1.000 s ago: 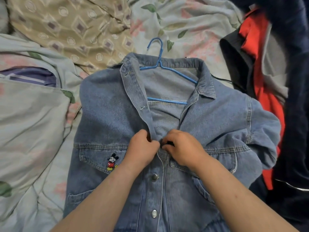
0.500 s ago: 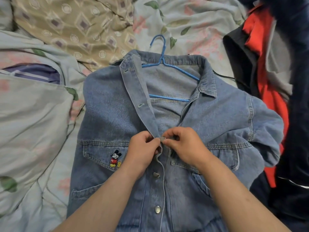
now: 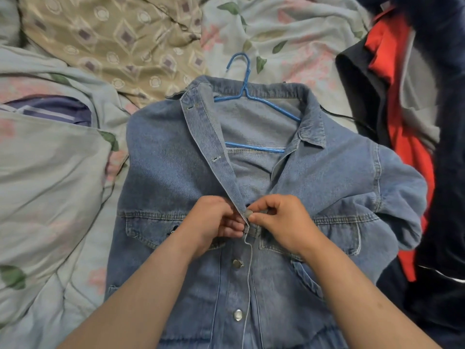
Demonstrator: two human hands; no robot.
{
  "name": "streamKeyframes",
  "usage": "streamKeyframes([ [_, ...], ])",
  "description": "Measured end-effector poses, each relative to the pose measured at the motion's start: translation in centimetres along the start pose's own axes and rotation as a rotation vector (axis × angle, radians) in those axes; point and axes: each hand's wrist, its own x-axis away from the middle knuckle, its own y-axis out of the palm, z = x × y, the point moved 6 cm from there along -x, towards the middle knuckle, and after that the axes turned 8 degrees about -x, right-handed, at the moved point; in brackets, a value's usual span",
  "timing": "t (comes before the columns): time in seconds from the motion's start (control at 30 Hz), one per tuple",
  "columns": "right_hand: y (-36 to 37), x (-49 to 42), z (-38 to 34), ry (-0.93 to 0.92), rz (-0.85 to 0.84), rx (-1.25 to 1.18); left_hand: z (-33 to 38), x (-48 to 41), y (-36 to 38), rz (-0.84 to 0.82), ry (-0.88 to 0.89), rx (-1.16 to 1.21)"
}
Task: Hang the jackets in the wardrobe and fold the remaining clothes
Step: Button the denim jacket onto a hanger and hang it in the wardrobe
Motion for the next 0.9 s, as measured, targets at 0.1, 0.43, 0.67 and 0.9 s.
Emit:
streamKeyframes([
  [0.1, -0.3, -0.1, 0.5, 0.029, 0.049, -0.070, 0.0, -0.2, 0.4, -0.086, -0.018, -0.015],
  [0.43, -0.1, -0.4, 0.6, 0.047, 0.109, -0.271, -0.3, -0.5, 0.9, -0.119, -0.076, -0.004],
  [0.67, 0.1, -0.2, 0.2, 0.098, 0.105, -0.123, -0.4, 0.2, 1.1, 0.206, 0.159, -0.321],
  [0.9, 0.4, -0.1, 1.3, 0.165, 0.224, -0.010, -0.2, 1.0, 1.1, 0.377, 0.244, -0.482],
])
